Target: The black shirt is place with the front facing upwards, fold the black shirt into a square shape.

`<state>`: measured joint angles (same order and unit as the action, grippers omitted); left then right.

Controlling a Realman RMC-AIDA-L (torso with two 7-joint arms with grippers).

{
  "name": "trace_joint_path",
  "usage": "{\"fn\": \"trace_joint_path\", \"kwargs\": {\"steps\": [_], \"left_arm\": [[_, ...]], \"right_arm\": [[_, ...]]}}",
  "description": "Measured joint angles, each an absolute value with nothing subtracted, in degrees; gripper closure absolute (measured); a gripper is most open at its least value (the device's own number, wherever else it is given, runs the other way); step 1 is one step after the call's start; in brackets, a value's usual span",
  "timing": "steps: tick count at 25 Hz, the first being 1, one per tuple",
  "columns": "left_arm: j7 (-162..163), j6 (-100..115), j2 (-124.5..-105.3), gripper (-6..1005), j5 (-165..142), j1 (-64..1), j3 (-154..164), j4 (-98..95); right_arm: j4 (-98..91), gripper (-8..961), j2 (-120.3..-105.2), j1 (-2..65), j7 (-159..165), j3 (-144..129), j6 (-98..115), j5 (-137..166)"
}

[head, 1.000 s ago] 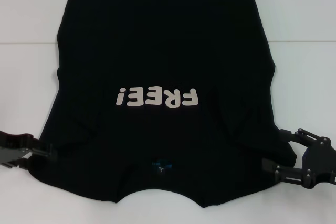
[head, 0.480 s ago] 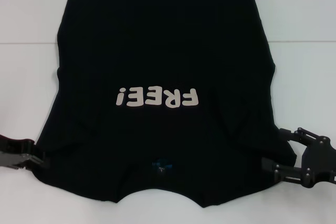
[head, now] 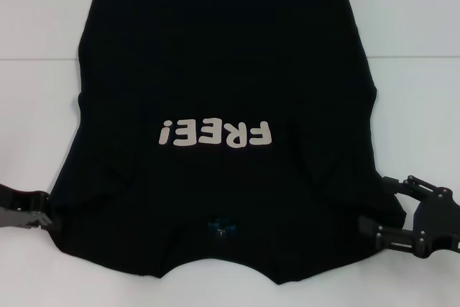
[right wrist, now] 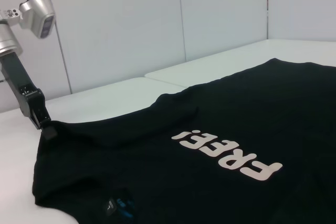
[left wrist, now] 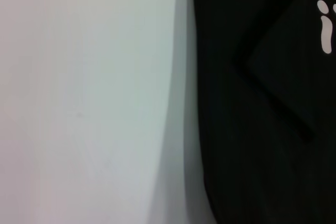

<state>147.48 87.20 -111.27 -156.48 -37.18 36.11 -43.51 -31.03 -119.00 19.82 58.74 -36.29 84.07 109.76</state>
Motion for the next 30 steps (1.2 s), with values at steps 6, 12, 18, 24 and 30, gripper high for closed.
{"fn": "trace_joint_path", "kwargs": {"steps": [6, 12, 18, 24, 30], "left_arm": [[146.71, 87.87, -111.27, 978, -156.18, -37.18, 35.73, -43.51], [145.31, 88.05, -111.24, 978, -154.91, -37.1, 35.48, -43.51], [143.92, 88.68, -111.18, 978, -154.5, -37.12, 35.49, -43.92], [143.88, 89.73, -111.2, 977, -154.17, -37.01, 35.51, -45.4], [143.53, 90.04, -111.28, 977, -154.07, -36.96, 35.51, -45.38]], "right_arm": [[-32.96, 7, -117.56, 20.08, 68.83, -35.48, 84.46, 109.79], [-42.17, 7, -114.2, 21.67, 98.54, -35.62, 85.26, 113.85], [-43.62, 6, -106.8, 28.36, 131.26, -36.03, 91.57, 124.91], [-42.09, 6, -105.9, 33.74, 144.65, -35.89, 94.35, 135.29], [-37.86, 6, -106.01, 37.96, 145.68, -36.18, 93.18, 140.03]]}}
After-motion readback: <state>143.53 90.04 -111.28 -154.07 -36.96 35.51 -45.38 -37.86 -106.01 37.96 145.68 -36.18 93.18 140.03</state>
